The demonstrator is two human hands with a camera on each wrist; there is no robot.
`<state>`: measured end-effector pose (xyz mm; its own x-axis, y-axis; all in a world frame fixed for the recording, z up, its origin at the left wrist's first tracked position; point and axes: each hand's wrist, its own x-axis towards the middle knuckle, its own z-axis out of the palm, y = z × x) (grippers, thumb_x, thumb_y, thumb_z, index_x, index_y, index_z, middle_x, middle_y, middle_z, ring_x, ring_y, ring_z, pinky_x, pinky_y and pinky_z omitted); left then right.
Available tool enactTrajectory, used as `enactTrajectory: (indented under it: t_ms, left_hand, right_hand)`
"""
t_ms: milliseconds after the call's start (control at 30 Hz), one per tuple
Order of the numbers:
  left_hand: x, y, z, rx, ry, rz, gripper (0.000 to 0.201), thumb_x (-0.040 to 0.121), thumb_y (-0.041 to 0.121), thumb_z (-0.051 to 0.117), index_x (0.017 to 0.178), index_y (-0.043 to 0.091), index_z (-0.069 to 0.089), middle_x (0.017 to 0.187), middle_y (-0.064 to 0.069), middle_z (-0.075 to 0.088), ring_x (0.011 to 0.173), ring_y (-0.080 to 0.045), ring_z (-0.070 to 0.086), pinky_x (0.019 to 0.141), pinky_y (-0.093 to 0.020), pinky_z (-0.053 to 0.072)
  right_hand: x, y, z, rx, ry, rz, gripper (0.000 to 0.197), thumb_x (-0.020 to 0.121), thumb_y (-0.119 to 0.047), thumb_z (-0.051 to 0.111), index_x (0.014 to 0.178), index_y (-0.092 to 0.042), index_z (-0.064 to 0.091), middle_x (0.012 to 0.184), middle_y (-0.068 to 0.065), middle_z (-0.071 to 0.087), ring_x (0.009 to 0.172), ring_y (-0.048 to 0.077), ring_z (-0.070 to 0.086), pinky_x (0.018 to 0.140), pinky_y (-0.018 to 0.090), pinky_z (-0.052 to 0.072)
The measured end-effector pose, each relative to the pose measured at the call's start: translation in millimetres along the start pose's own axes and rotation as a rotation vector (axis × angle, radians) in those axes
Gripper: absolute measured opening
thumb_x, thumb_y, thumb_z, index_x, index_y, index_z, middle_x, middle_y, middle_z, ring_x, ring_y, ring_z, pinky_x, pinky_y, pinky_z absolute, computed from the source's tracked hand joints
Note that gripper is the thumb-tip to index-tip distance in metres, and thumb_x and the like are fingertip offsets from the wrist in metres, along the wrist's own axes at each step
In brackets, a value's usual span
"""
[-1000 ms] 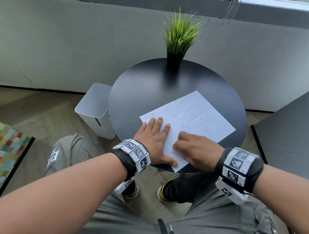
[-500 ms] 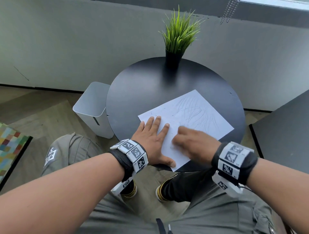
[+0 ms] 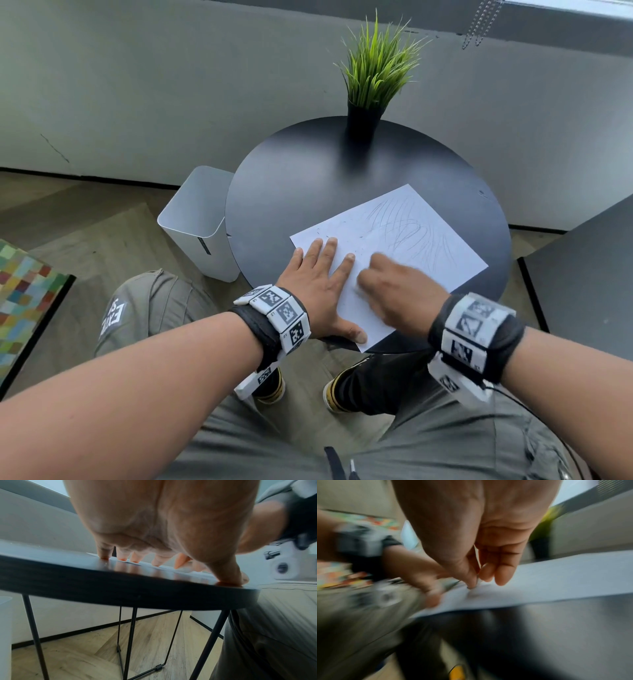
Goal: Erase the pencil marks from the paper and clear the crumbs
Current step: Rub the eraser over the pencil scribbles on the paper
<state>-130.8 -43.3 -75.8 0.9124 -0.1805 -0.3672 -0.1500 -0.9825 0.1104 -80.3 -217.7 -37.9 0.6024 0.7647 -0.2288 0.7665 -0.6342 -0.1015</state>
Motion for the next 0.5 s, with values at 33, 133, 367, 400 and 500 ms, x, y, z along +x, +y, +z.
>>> enactTrajectory:
  t_ms: [33, 133, 367, 400, 500]
  left_hand:
    - [0, 0, 0, -0.008, 0.000, 0.002, 0.134, 0.064, 0.097, 0.045, 0.159, 0.023, -0.013, 0.165, -0.015, -0.023, 0.152, -0.034, -0.021, 0.123, -0.055, -0.003]
    - [1, 0, 1, -0.014, 0.008, 0.005, 0.134, 0.063, 0.098, 0.045, 0.159, 0.024, -0.013, 0.165, -0.014, -0.023, 0.152, -0.035, -0.021, 0.123, -0.055, -0.003]
    - [4, 1, 0, 0.019, 0.006, 0.011, 0.129, 0.060, 0.100, 0.043, 0.158, 0.036, -0.012, 0.164, -0.017, -0.022, 0.152, -0.039, -0.018, 0.122, -0.058, -0.002]
    - [4, 2, 0, 0.017, 0.001, 0.012, 0.128, 0.061, 0.100, 0.044, 0.157, 0.038, -0.012, 0.164, -0.018, -0.023, 0.151, -0.039, -0.019, 0.122, -0.058, -0.002]
    - [4, 2, -1, 0.026, -0.009, 0.013, 0.127, 0.061, 0.100, 0.044, 0.157, 0.039, -0.013, 0.164, -0.019, -0.022, 0.151, -0.041, -0.018, 0.122, -0.059, -0.001]
  right_hand:
    - [-8, -15, -1, 0.014, -0.074, -0.089, 0.015, 0.090, -0.021, 0.057, 0.102, -0.011, 0.056, 0.104, 0.008, 0.046, 0.079, 0.029, 0.056, 0.060, 0.033, 0.033]
    - [-10, -10, -4, -0.024, -0.153, -0.142, 0.017, 0.090, -0.024, 0.057, 0.104, -0.015, 0.054, 0.103, 0.005, 0.044, 0.083, 0.025, 0.054, 0.063, 0.031, 0.034]
    - [-1, 11, -5, -0.056, -0.045, 0.012, 0.017, 0.096, -0.023, 0.047, 0.107, -0.012, 0.052, 0.109, 0.008, 0.044, 0.081, 0.030, 0.056, 0.065, 0.037, 0.042]
    - [-10, -3, -6, -0.014, -0.127, -0.074, 0.019, 0.095, -0.022, 0.049, 0.110, -0.011, 0.053, 0.110, 0.008, 0.044, 0.078, 0.026, 0.052, 0.063, 0.035, 0.036]
    - [-15, 8, -8, -0.044, -0.164, -0.125, 0.020, 0.092, -0.022, 0.053, 0.110, -0.013, 0.055, 0.108, 0.006, 0.044, 0.078, 0.024, 0.051, 0.064, 0.036, 0.041]
